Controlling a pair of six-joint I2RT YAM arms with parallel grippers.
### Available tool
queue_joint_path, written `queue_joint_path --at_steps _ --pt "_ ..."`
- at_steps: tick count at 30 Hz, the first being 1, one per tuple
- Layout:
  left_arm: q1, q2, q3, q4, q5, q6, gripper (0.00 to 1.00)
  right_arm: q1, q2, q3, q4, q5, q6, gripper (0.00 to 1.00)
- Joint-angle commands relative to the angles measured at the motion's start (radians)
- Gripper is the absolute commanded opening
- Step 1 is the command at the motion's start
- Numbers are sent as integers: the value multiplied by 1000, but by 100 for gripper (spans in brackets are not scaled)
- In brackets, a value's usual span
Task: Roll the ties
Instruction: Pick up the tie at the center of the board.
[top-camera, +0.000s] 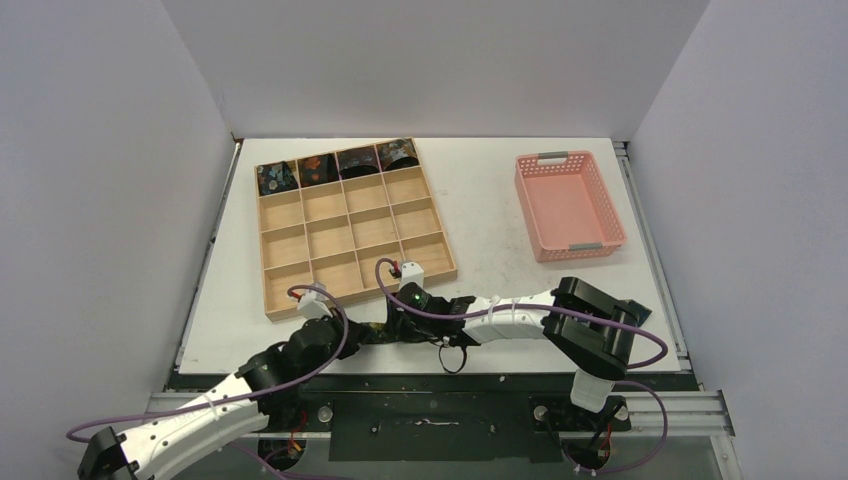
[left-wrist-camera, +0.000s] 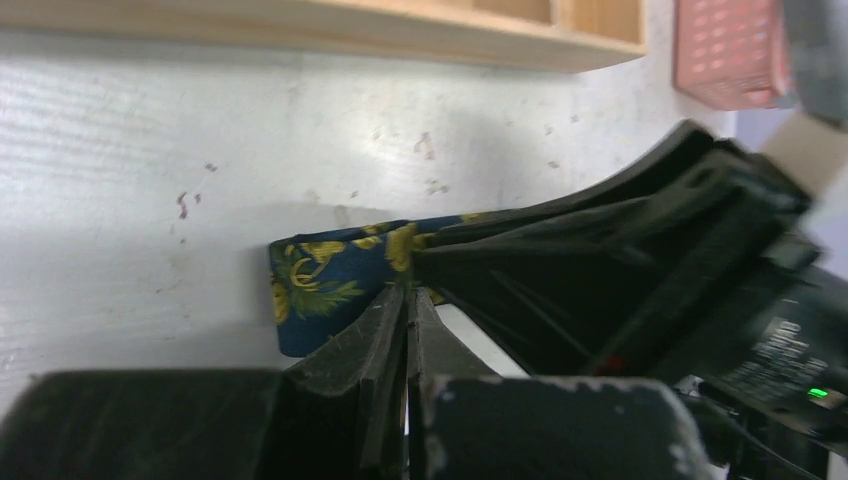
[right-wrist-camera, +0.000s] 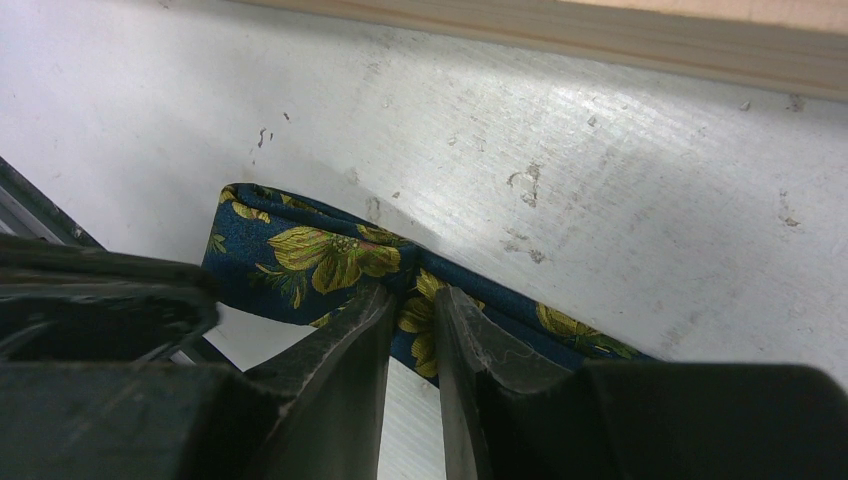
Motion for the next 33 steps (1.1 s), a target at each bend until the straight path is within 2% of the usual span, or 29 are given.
queue_joint_path --at_steps 1,6,10,19,25,33 --pt "14 34 -33 99 32 -52 0 11 13 -13 19 30 -11 23" --pt "17 23 -83 -11 -36 -107 0 20 18 -15 25 29 -9 23" --pt "17 7 -122 -1 -35 -124 0 25 20 -9 18 33 -12 23" --pt "17 34 -100 -15 -44 -96 0 46 -56 77 -50 63 -38 25" --pt "17 21 -101 -22 -44 -95 0 65 -25 142 -71 45 -58 17" --pt "18 -5 -89 -60 -46 -93 0 55 56 131 -76 47 -53 6"
